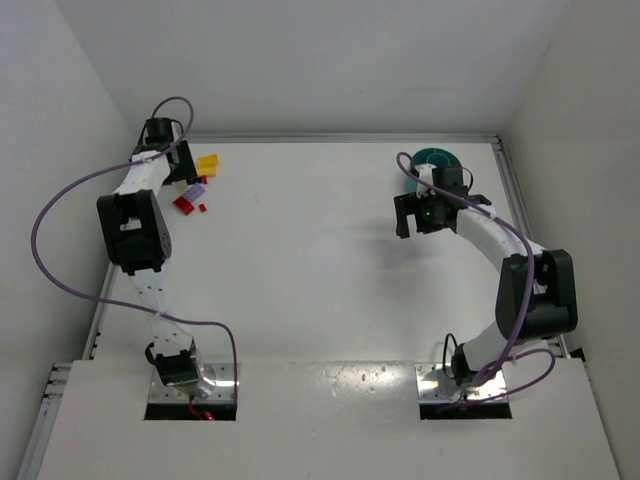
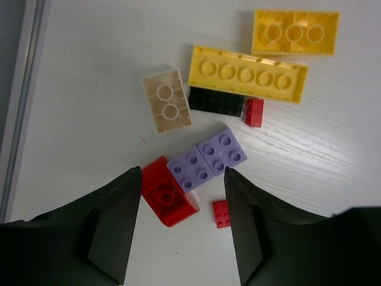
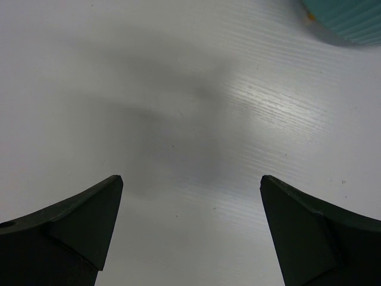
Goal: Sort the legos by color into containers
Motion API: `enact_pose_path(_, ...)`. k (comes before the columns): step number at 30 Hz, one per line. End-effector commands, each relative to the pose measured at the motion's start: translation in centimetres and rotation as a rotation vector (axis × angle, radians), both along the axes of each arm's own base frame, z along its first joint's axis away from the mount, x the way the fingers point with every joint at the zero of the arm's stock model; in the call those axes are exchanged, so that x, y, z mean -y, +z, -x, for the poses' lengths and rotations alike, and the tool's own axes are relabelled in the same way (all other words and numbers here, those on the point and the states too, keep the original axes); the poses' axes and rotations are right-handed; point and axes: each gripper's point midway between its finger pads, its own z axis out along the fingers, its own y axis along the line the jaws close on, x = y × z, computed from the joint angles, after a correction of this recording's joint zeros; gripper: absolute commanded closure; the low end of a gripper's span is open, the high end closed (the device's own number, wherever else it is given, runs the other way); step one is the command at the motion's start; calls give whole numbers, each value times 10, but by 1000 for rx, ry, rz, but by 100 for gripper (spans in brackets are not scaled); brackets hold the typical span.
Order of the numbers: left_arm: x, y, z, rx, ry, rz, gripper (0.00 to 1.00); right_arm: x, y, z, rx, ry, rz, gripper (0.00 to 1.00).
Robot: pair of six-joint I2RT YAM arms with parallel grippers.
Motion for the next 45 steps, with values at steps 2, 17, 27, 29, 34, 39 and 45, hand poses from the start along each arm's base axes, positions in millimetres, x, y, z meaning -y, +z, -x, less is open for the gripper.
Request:
enact_pose_path(2,-13,23,-19,79,64,-9,37,-4,12,-18,57,0,8,0)
enact_pose_path(17,-22,0,-29,46,119,-22,31,-10,8,-19,49,13,16,0)
enact_pose_path(27,-27,-9,-33,37,160,-24,31,-10,6,-18,49,13,16,0)
enact_pose_path(29,-27,-10,-31,28,160,-23,31,-10,6,-18,49,13,16,0)
enact_pose_path(34,-26,-15,-31,22,167,-16,31,-10,6,-18,49,13,16,0)
enact_pose_path(39,-31,-21,-29,18,190,-4,31,-10,6,-18,49,13,16,0)
enact_pose_path(45,-35,-27,-26,6,215,11,31,-10,2,-18,40,14,18,0)
